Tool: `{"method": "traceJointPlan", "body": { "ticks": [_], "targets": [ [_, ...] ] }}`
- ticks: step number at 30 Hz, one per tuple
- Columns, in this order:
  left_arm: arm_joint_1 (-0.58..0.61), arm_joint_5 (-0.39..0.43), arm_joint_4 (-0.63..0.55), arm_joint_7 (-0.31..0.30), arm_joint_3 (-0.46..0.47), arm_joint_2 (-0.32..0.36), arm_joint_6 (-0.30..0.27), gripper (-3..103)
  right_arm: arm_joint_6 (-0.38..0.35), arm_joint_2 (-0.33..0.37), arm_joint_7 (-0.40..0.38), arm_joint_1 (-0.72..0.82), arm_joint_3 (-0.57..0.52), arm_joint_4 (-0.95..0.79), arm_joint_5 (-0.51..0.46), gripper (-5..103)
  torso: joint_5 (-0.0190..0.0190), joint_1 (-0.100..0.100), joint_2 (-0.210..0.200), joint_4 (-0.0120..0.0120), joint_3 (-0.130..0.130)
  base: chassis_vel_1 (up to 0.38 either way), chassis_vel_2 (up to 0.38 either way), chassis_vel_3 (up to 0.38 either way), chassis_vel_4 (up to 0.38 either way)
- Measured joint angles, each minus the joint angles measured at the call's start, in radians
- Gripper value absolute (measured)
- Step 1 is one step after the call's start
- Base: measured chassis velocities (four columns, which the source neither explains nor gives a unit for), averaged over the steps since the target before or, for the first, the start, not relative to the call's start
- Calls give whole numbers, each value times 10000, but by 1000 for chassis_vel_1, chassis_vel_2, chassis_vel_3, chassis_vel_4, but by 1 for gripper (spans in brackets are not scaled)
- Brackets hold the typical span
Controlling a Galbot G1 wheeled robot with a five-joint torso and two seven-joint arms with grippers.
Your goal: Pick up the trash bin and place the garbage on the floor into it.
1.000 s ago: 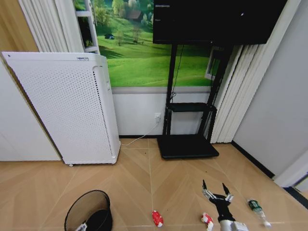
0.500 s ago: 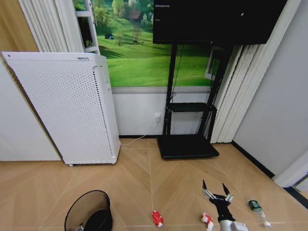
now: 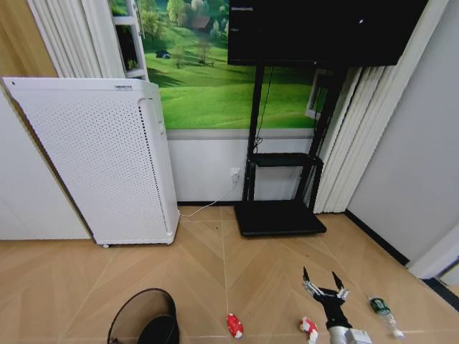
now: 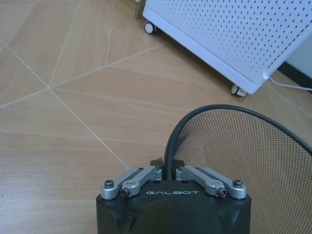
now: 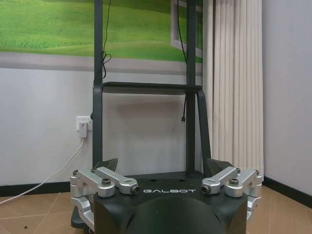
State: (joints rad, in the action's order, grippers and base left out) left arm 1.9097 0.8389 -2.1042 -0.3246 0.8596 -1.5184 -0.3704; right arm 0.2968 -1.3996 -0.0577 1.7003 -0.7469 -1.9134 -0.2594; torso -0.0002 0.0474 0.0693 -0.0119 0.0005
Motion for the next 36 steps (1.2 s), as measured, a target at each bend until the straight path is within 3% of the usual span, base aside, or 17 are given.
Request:
{"method": "traceJointPlan", "body": {
  "ticks": [7,10,15,18,28,36],
  "targets": [
    [36,-582,12,540,128,4,617,7,-144,-130,-53,141,-40,-74,-100,100,2,0,0,0,0,0,0,0,0],
    [-3,-1937,176,1117,338,-9,1500,7,-183,-145,-53,233,-88,-64,-67,100,2,0,0,0,0,0,0,0,0],
    [-30,-2504,145,1654,640,-1,2162,7,-70,-208,-16,316,-60,13,315,100,1,0,0,1,0,0,0,0,0],
    [-174,-3462,49,2173,1126,-4,2976,7,2,-371,109,465,68,30,810,100,2,0,1,-1,0,0,0,0,0],
    [-406,-4650,-39,2282,1696,70,3706,7,225,-519,254,589,299,34,1286,100,3,0,2,-1,0,6,7,-6,-6],
    [-448,-4958,82,2266,1785,75,4107,7,348,-514,248,597,319,139,1302,100,0,0,2,0,0,137,136,-121,-153]
  ]
}}
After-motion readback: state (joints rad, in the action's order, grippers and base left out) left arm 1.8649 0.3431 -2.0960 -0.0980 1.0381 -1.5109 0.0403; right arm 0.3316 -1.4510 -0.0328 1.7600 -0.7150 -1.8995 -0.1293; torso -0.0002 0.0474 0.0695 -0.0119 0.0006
